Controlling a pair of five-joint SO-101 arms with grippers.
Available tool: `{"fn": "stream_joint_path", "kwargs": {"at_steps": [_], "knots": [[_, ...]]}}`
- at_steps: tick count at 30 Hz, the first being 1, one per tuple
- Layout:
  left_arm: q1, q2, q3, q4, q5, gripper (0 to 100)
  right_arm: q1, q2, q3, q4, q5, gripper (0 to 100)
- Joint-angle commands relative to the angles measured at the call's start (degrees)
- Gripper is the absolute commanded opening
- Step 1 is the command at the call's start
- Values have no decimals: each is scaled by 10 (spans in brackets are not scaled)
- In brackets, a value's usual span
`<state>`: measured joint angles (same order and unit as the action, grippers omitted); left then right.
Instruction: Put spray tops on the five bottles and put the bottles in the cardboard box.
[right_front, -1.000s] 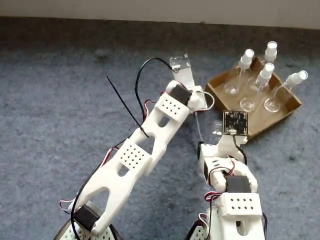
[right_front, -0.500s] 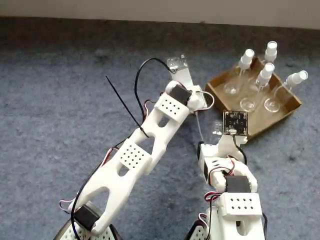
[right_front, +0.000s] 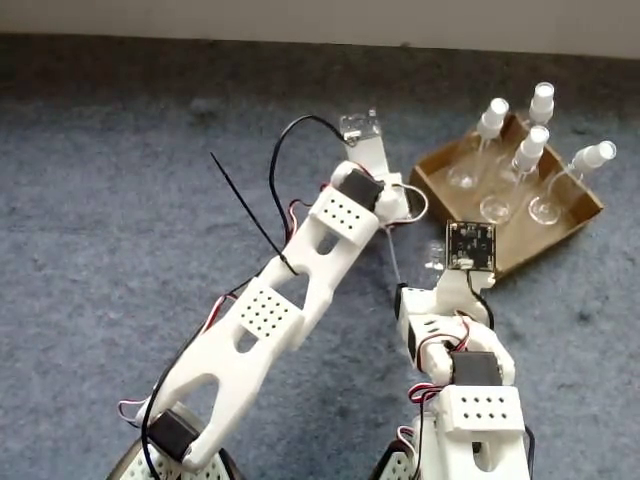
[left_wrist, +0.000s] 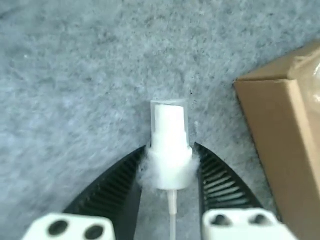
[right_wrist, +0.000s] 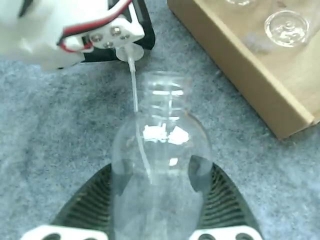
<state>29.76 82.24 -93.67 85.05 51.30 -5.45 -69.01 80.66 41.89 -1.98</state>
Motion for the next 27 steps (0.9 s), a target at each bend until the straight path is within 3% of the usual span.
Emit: {"fn": "stream_joint_path", "kwargs": {"at_steps": [1, 7, 12, 18, 21, 27], "knots": [[-19, -36, -16, 50, -47, 27, 3, -9, -5, -13, 4, 31], [-58, -138, -15, 149, -166, 27, -3, -9, -6, -15, 4, 31], [-116, -222, -14, 155, -226, 27, -65, -9, -6, -20, 4, 31], [-162, -307, 2, 159, -309, 27, -108, -9, -5, -102, 4, 31], [-165, -355, 68, 162, -350, 27, -129, -8, -5, -127, 4, 31], [-160, -520, 329, 158, -361, 4, -175, -8, -6, -234, 2, 31]]}}
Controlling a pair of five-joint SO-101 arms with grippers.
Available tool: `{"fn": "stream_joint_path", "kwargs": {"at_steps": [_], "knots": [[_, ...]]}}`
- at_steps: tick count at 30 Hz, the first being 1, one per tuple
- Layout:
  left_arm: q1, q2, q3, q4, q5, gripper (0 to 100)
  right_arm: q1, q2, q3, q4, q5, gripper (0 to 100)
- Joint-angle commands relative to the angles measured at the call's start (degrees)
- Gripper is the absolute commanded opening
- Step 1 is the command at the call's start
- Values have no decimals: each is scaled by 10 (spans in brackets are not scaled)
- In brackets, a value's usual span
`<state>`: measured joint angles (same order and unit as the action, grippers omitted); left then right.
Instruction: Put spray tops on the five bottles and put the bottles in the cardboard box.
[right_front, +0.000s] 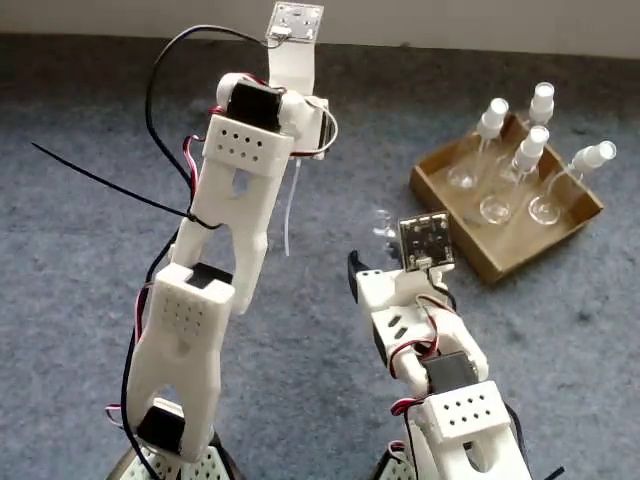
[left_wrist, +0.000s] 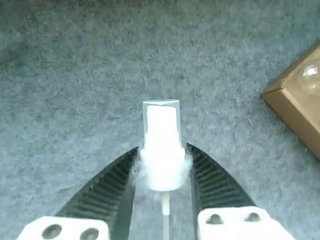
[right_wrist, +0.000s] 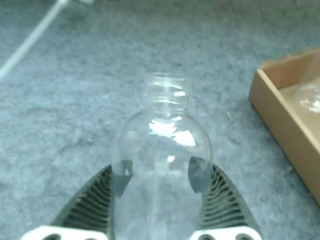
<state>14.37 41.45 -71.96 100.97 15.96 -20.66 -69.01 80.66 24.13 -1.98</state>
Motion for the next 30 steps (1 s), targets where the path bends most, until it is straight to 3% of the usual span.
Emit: {"fn": "stream_joint_path", "kwargs": {"at_steps": [1, 11, 19, 24, 30], "knots": [[-7, -144, 155, -1, -9, 4, -29, -8, -6, -72, 1, 31], [-6, -441, 420, -1, -10, 4, -102, -8, 15, -159, 1, 31], [-6, -590, 545, -11, -14, 4, -109, -7, 115, -371, 4, 31], [-6, -665, 628, -84, -108, 4, -107, -8, 166, -421, 4, 31], [7, -772, 787, -264, -117, 4, -107, -8, 176, -423, 4, 31]]}}
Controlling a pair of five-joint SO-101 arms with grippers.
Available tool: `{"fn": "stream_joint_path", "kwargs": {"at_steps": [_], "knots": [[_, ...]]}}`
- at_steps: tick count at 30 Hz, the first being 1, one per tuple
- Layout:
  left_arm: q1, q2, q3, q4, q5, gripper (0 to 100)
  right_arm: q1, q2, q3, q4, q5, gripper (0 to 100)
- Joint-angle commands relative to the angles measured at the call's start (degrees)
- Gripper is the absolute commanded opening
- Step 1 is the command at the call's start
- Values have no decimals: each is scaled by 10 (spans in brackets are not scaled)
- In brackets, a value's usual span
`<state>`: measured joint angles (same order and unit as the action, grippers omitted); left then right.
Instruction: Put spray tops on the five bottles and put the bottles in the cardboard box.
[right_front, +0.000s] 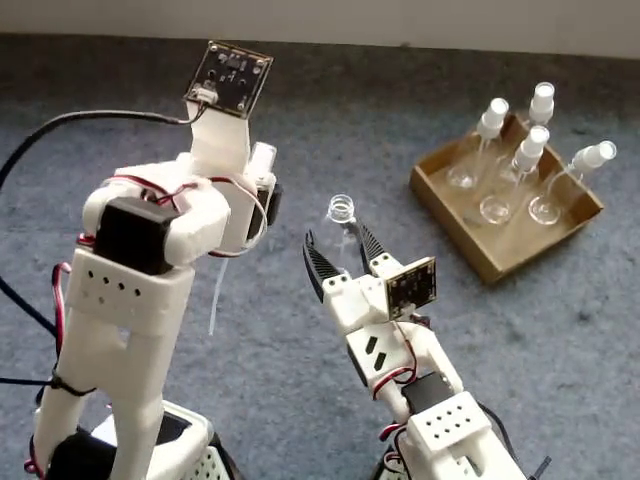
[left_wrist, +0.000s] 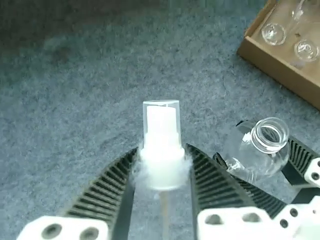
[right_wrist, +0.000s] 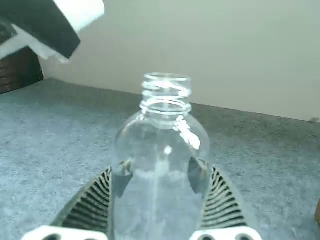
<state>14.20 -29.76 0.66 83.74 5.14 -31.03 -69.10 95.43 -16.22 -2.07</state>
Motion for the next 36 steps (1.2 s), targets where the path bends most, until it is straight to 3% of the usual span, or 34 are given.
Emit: {"fn": "stream_joint_path", "kwargs": {"at_steps": [1, 7, 13, 17, 21, 30, 36], "knots": [[22, -81, 95, -124, -9, 4, -3, -7, 29, -20, 5, 31], [86, -225, 276, -343, -8, 4, -2, -7, 55, -20, 5, 31], [91, -328, 394, -559, -6, 4, -2, -7, 70, -16, 5, 31], [95, -353, 416, -633, 4, 4, -2, -7, 70, -15, 5, 31], [128, -354, 414, -678, 68, 4, -4, -5, 70, -12, 5, 31], [143, -351, 503, -921, 74, 4, -6, -7, 70, 13, 5, 31], [106, -225, 447, -946, 77, 4, -6, -7, 70, 13, 5, 31]]}}
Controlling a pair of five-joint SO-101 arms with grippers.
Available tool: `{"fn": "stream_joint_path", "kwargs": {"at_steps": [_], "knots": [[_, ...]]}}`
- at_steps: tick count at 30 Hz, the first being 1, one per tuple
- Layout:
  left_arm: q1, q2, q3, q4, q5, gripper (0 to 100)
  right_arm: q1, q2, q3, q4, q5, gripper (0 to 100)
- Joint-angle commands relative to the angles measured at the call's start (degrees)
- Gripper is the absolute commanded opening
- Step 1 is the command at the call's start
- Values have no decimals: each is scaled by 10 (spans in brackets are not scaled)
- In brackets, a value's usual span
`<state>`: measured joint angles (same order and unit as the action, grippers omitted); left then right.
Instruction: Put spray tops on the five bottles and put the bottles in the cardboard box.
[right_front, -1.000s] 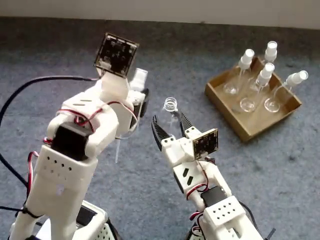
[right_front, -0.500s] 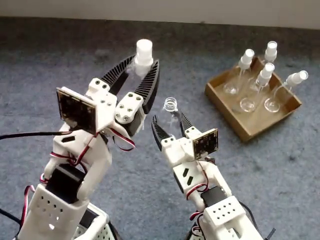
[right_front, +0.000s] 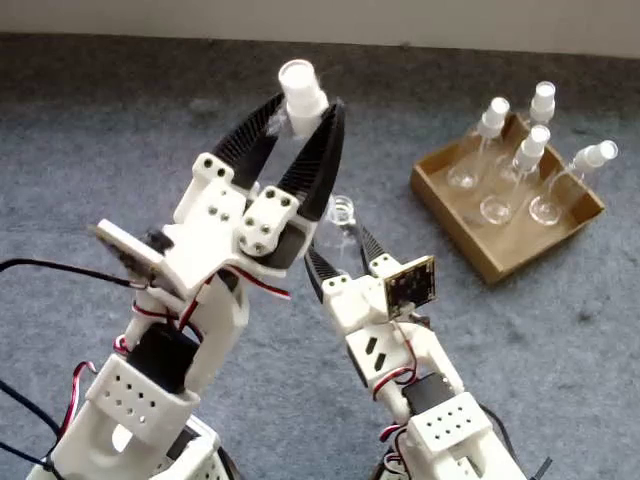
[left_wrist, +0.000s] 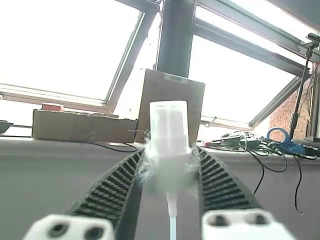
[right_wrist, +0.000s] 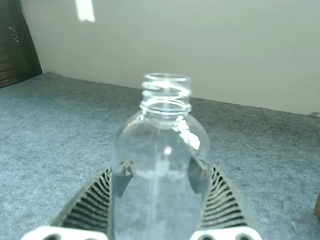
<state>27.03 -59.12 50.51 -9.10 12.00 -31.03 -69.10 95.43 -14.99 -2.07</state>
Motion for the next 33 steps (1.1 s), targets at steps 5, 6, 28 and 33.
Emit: {"fn": "stream_joint_path", "kwargs": {"at_steps": [5, 6, 28, 33], "knots": [[-21, 131, -89, -18, 9, 4, -6, -7, 70, 0, 5, 31], [-18, 132, -91, -18, 7, 4, -6, -7, 70, 0, 5, 31], [-27, 201, -111, -16, 6, 4, -5, -5, 70, 1, 5, 31], [-26, 182, -52, -16, 6, 4, -5, -5, 70, 1, 5, 31]]}}
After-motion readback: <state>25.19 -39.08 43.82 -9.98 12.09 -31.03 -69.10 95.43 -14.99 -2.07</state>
